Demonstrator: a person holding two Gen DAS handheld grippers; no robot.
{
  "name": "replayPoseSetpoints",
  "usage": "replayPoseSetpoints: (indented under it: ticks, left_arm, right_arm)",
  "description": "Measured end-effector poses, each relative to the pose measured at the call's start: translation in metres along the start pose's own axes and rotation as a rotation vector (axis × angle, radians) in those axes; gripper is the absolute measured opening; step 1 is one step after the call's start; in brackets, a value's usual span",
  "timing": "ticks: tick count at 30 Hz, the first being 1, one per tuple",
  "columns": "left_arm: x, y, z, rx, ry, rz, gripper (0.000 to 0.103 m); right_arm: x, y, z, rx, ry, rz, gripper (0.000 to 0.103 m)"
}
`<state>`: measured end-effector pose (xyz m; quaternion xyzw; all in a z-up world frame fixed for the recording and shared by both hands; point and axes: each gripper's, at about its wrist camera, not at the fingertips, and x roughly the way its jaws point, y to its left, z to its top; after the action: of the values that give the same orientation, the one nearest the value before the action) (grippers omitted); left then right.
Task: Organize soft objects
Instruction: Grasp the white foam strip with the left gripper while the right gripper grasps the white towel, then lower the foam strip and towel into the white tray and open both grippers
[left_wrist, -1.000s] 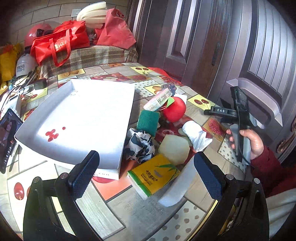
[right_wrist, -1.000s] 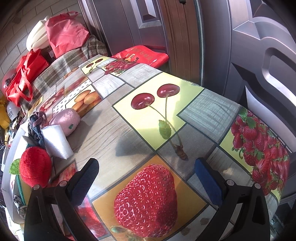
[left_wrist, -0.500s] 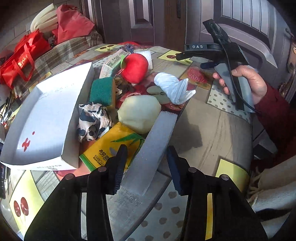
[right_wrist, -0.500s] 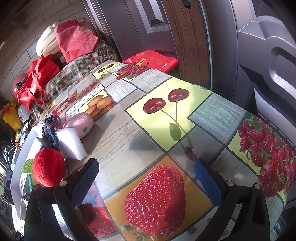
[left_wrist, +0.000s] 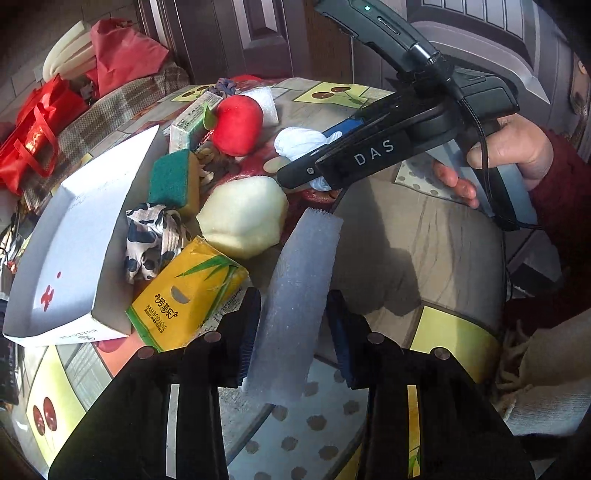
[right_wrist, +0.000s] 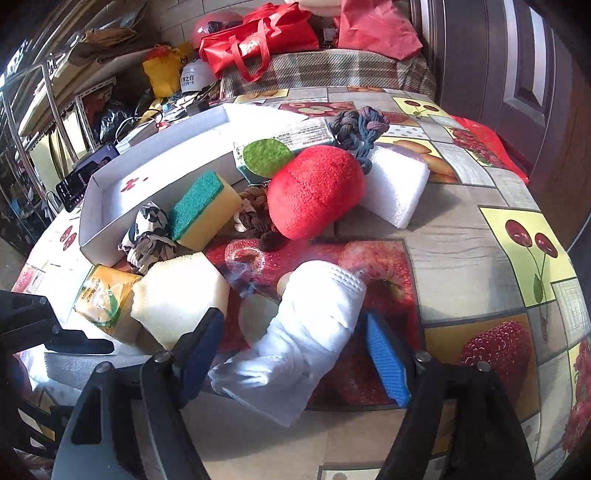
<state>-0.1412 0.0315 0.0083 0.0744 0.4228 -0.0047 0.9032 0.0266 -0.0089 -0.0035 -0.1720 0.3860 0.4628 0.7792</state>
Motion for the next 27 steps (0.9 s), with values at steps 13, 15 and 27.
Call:
replayPoseSetpoints:
  ticks: [13, 15, 27]
  left_arm:
    - [-0.066, 0.074, -0.016, -0.298, -0.407, 0.253, 0.02]
    - [-0.066, 0.09, -0.027, -0.348, -0.416, 0.334, 0.02]
    - [-0.059, 0.155, -0.048, -0.534, -0.435, 0.469, 0.02]
  right_arm:
    - [-0.085, -0.005, -0.001, 0.081, -0.533, -0.066, 0.038]
    - [-0.089, 0.002, -0.003, 0.063, -0.614, -0.106, 0.038]
    - [-0.063, 0.033, 0.011, 0.051, -0.602, -0.051, 0.038]
